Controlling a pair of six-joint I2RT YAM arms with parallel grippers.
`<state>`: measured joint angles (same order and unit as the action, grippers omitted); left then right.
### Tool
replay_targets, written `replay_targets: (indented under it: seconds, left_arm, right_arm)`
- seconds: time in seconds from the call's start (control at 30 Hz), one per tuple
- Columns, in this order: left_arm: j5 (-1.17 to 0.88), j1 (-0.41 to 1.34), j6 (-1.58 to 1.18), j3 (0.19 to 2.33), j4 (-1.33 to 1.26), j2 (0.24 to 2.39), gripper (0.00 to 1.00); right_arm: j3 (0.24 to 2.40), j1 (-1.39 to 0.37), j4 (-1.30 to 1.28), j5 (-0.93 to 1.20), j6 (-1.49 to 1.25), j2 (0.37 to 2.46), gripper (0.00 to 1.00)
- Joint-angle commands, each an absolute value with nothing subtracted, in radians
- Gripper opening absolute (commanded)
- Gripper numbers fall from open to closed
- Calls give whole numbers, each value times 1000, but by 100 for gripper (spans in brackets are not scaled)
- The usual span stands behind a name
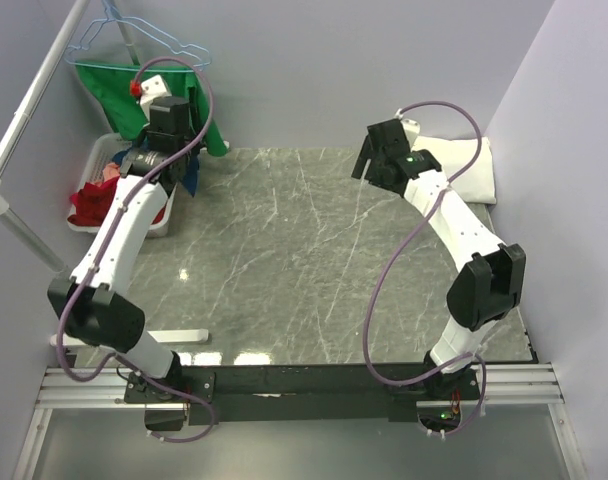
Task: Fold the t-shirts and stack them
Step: Grab the tshirt from the pile, then move the tshirt to the center of the board
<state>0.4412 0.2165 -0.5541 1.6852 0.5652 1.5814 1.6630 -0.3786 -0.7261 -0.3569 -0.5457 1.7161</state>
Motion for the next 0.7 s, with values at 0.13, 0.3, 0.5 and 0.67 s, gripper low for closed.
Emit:
replay_targets:
  seconds: [0.13, 0.3, 0.5, 0.67]
  left_arm:
    - [325, 423, -404, 1735, 410, 1385, 1]
    - [339, 560, -325, 1786, 388, 1397, 1]
    - [360, 719, -227, 1825, 324, 1396, 1]
    - [402, 839, -131, 1972, 281, 1419, 1]
  right_arm:
    - [1782, -316, -735, -342, -607, 1690, 88]
    - [1798, -310, -742, -324, -632, 1697, 88]
    - [1740, -299, -727, -347, -650, 1655, 88]
    - [1715, -273, -719, -336, -663, 1634, 88]
